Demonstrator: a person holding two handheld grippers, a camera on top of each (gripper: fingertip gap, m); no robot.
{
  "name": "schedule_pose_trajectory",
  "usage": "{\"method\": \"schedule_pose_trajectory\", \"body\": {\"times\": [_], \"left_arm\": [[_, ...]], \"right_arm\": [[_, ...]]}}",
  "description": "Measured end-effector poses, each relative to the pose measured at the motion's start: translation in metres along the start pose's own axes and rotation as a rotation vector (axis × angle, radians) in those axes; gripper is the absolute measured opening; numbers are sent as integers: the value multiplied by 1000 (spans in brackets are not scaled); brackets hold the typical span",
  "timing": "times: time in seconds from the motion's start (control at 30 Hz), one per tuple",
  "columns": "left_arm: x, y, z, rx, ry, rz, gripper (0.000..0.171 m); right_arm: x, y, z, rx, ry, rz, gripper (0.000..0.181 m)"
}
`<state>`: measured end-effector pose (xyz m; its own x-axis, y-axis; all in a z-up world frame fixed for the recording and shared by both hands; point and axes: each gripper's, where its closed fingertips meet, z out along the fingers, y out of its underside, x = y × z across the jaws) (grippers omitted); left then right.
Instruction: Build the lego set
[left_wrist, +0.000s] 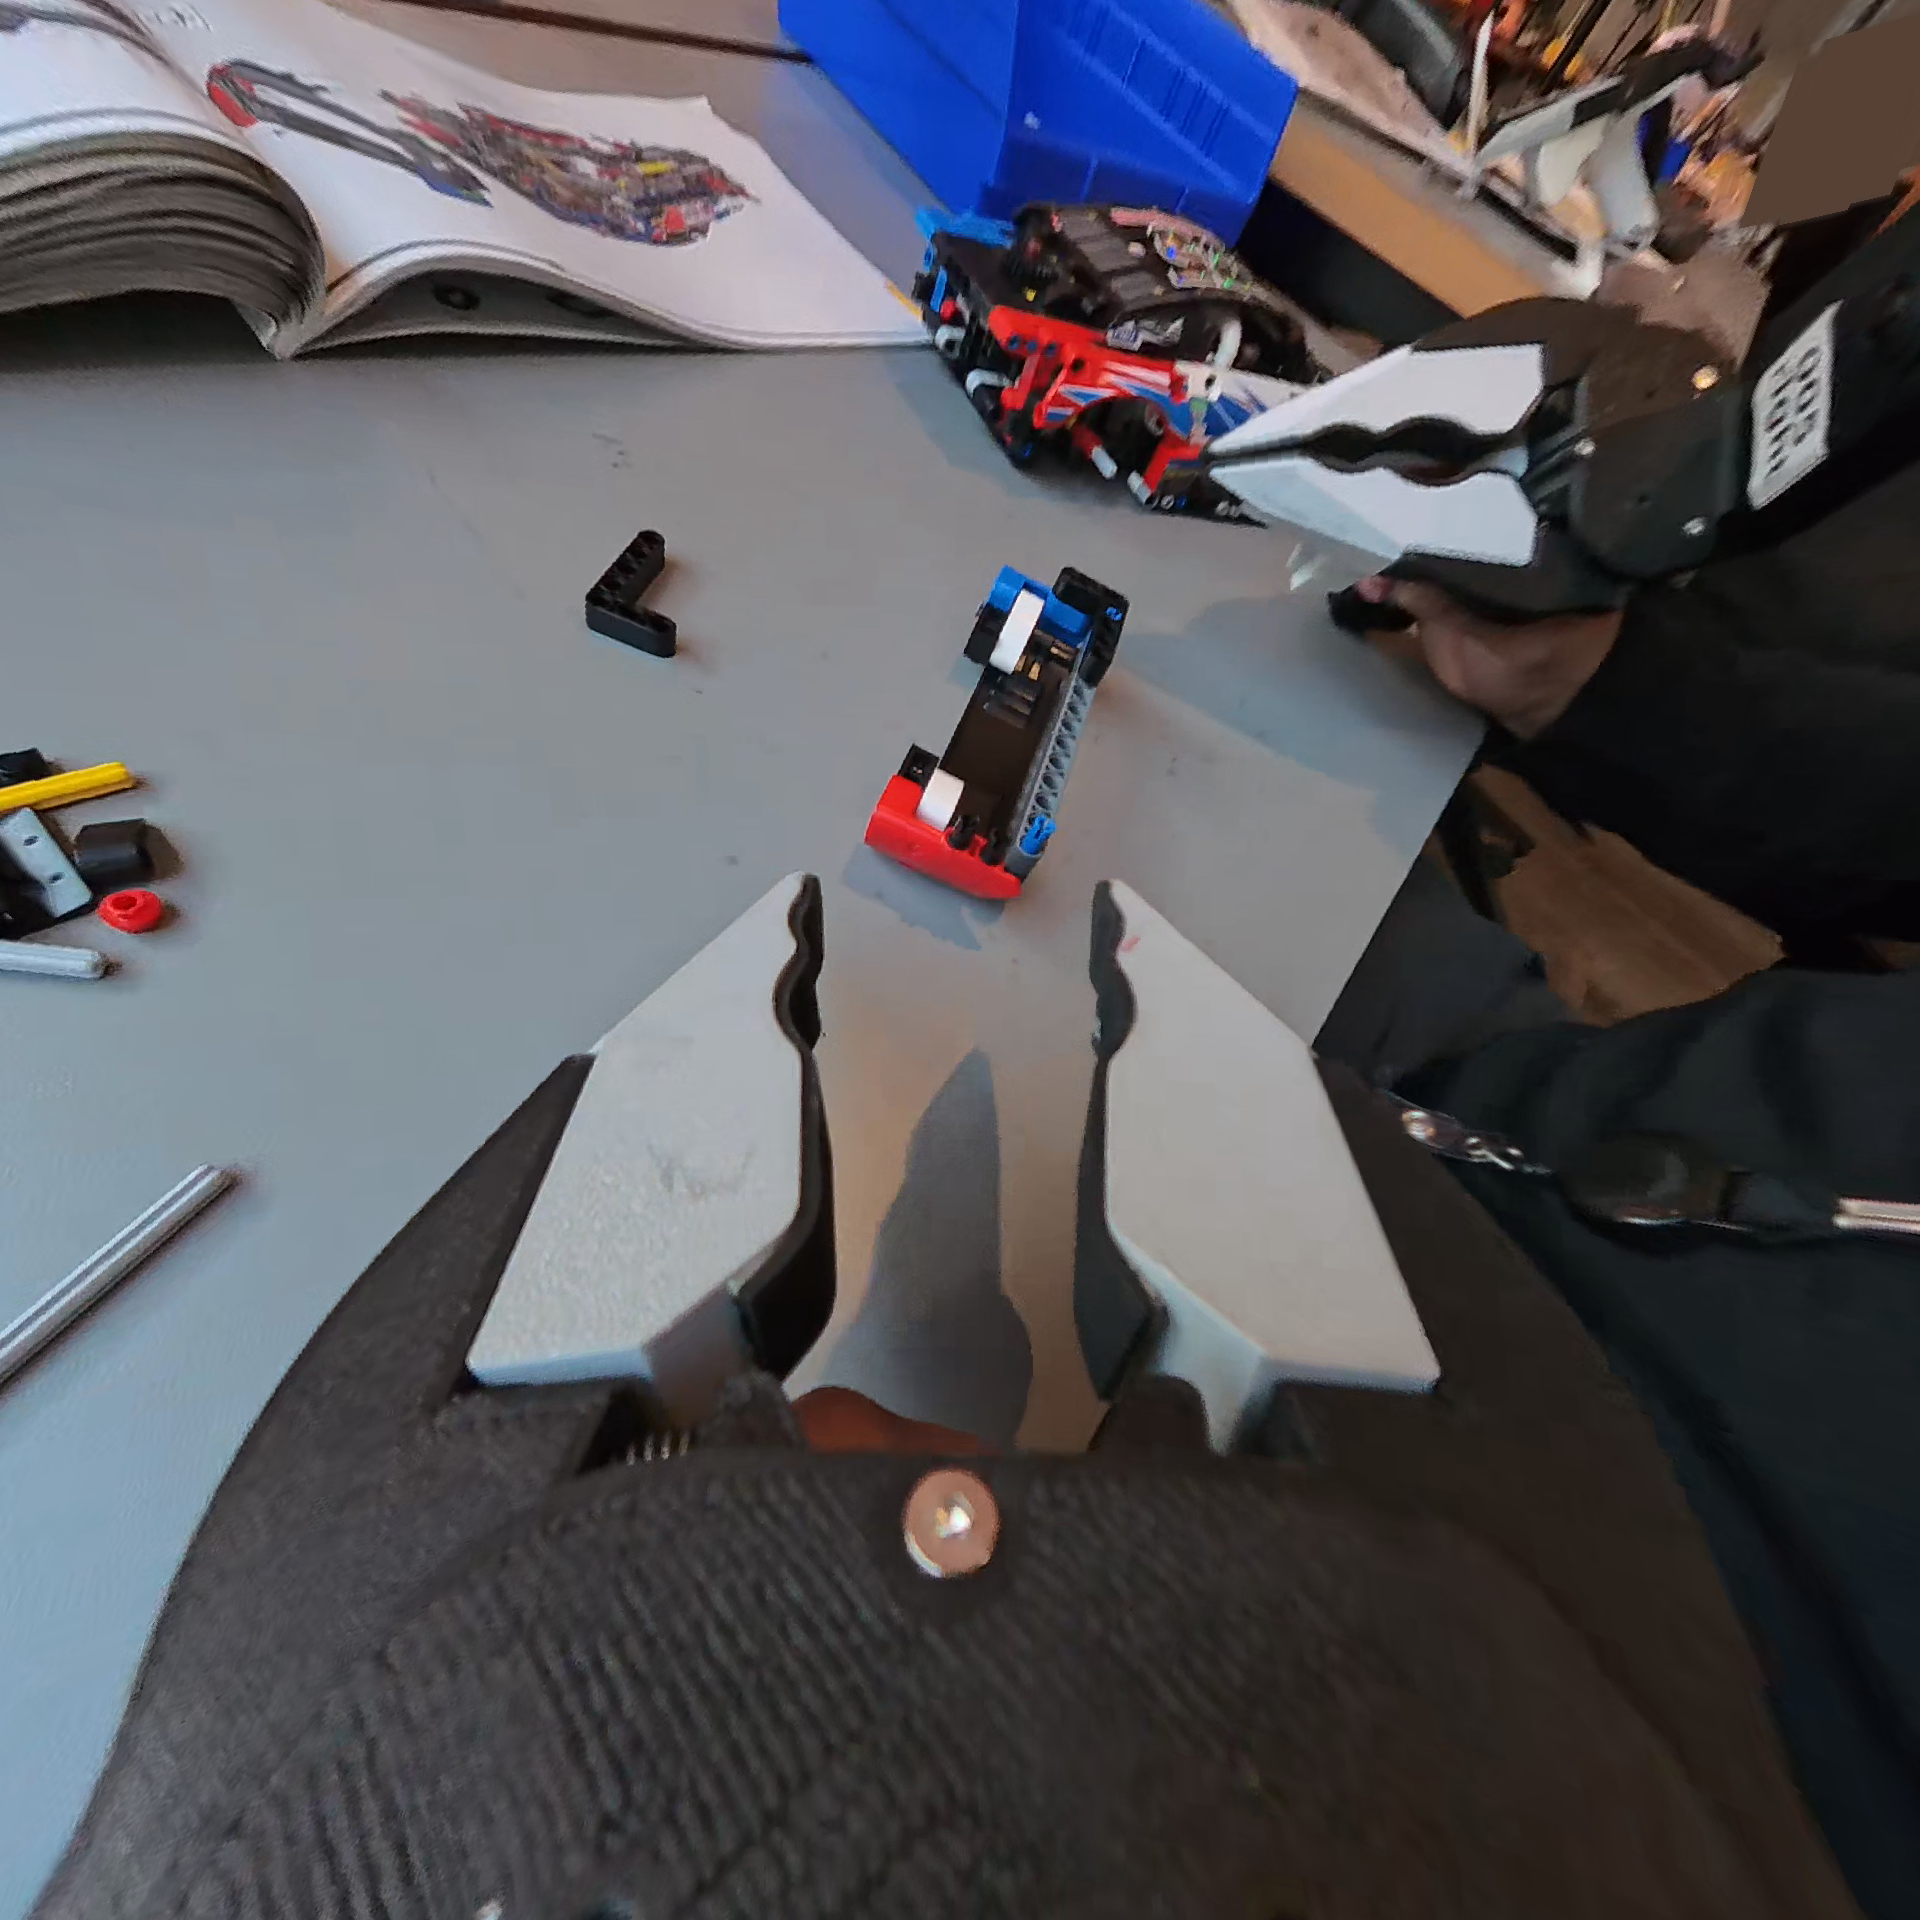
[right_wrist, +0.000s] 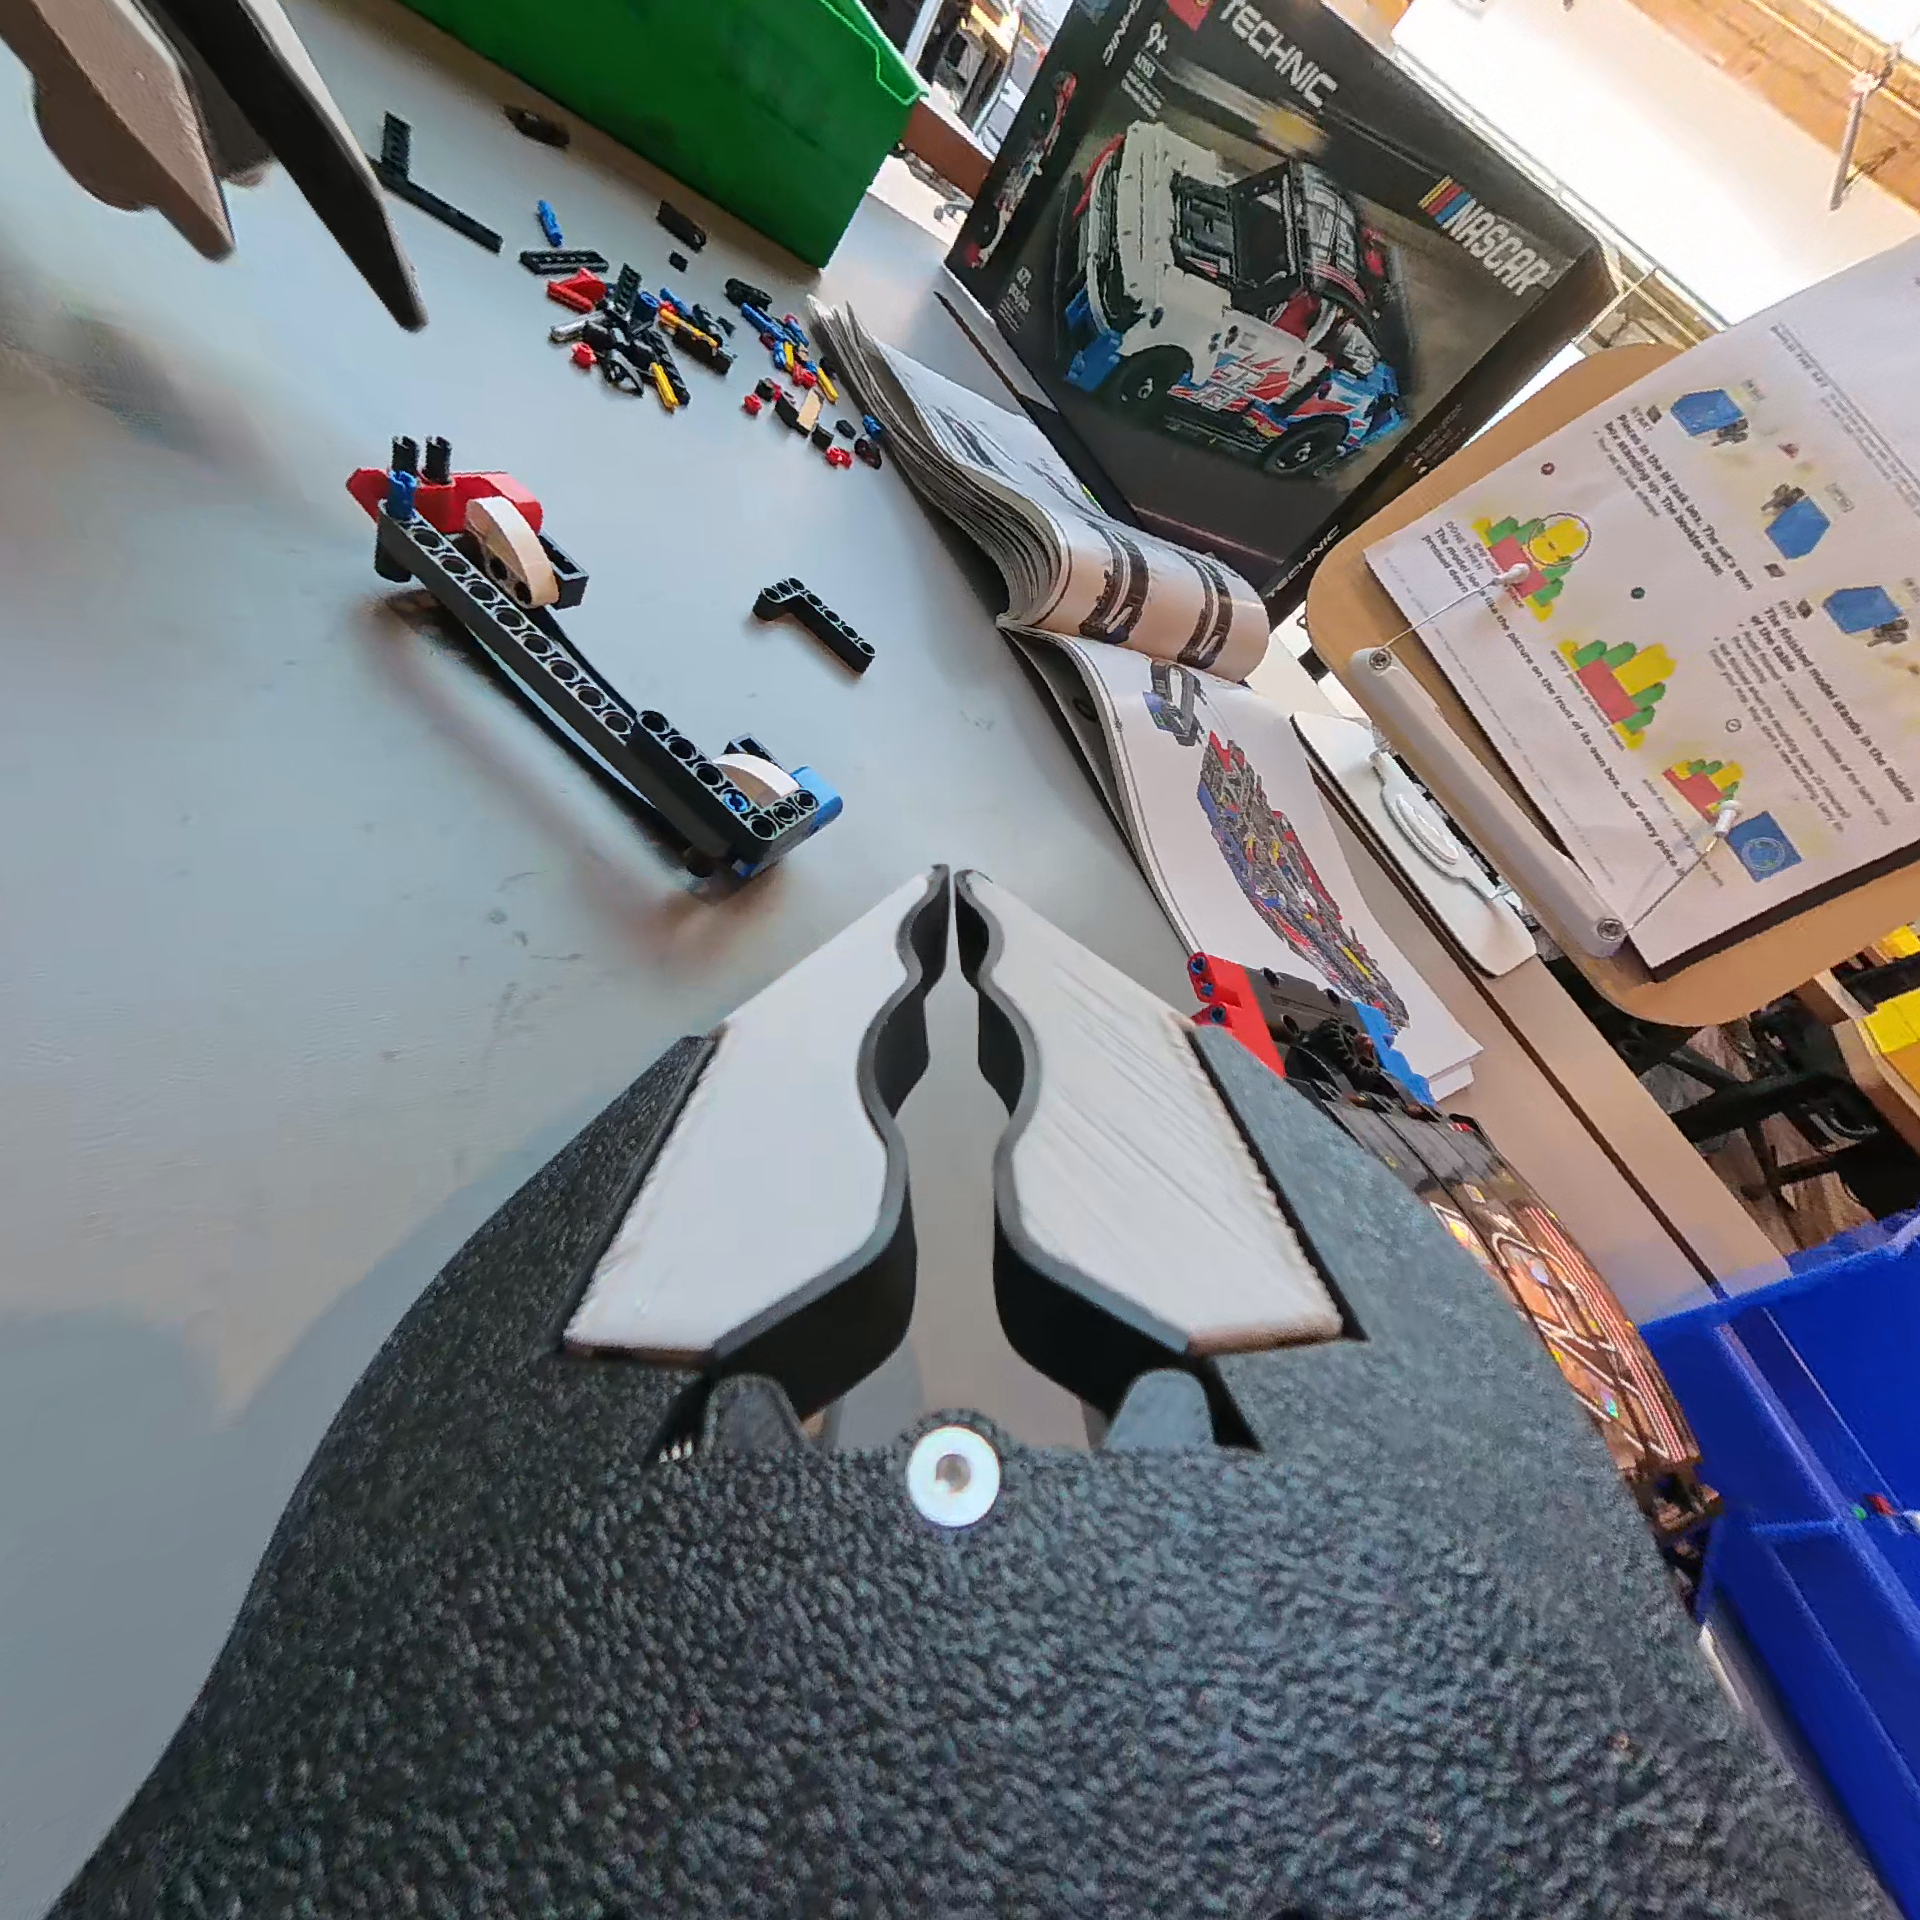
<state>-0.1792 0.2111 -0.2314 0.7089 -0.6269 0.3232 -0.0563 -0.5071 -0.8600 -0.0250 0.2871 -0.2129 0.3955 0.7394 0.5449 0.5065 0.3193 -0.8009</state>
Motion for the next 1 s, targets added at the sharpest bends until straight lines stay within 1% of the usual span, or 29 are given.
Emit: {"method": "schedule_pose_trajectory", "body": {"times": [0.13,0.3,0.53,0.8,1.0], "left_arm": [[2,-7,-6,68,2,22,45],[3,-9,-7,84,26,4,42],[2,-8,-2,44,100,-103,43],[-2,-9,-1,46,79,-122,42],[0,-9,0,34,103,-132,42]], "right_arm": [[3,3,4,-17,7,2,0],[6,0,9,5,-3,18,0],[5,-15,15,101,-73,58,0],[7,-21,16,153,-131,118,0],[10,-30,5,231,-153,196,0]]}}
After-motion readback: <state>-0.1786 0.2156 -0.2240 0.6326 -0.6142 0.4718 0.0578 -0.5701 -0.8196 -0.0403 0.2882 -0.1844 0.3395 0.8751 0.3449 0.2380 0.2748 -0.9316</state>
